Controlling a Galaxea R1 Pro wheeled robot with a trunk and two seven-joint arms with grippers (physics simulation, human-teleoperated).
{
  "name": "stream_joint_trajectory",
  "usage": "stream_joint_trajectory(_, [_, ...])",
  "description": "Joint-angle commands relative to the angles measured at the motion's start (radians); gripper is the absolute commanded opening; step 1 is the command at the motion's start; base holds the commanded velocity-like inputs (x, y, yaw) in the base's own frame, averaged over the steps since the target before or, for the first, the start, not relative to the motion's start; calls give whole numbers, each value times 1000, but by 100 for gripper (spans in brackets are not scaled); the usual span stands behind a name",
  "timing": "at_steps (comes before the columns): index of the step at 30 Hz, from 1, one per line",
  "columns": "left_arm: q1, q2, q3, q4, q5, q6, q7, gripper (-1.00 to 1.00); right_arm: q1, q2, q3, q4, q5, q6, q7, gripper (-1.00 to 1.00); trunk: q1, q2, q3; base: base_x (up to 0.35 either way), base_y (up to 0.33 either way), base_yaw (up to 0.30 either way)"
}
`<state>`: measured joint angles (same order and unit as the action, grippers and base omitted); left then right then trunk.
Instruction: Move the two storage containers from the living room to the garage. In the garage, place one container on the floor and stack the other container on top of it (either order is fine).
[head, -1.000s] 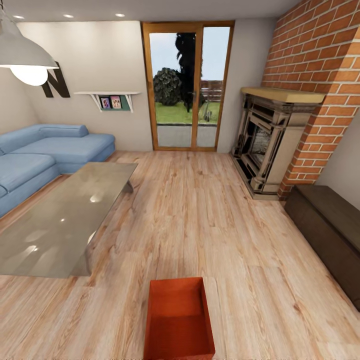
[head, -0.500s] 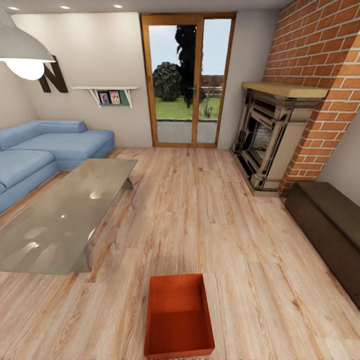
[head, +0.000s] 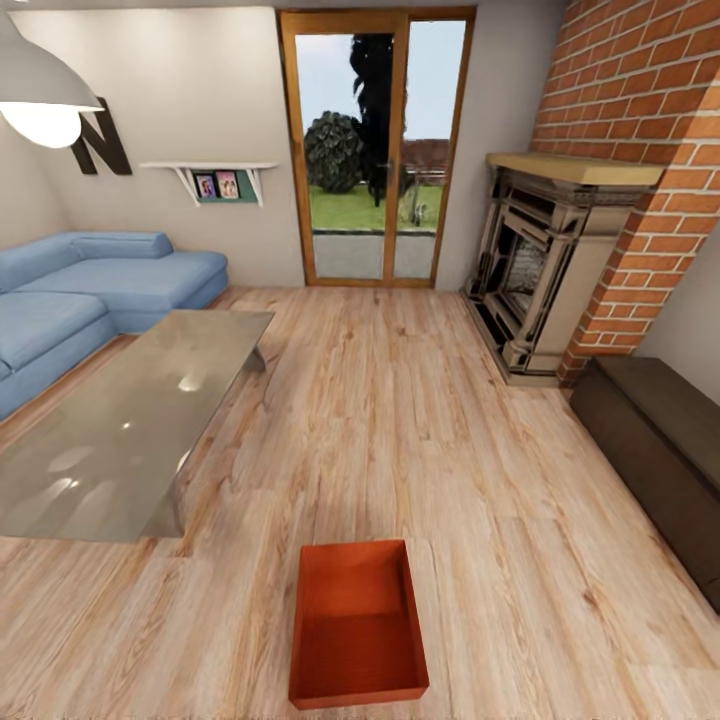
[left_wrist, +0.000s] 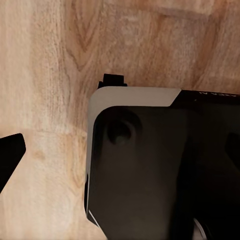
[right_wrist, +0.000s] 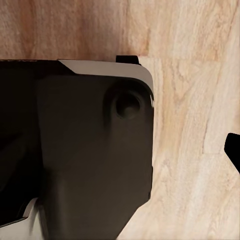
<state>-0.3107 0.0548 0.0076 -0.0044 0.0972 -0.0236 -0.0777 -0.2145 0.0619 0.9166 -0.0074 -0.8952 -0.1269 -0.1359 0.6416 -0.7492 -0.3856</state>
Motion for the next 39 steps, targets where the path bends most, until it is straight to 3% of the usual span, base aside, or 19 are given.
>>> stream_joint_trajectory(1, [-1, 0, 0, 1, 10, -2, -5, 100, 0, 0, 8, 0, -8, -2, -4, 100, 0, -1, -3, 0, 0, 0])
stream_joint_trajectory(39, [-1, -1, 0, 1, 10, -2, -5, 100, 0, 0, 8, 0, -8, -2, -4, 100, 0, -1, -63, 0, 0, 0])
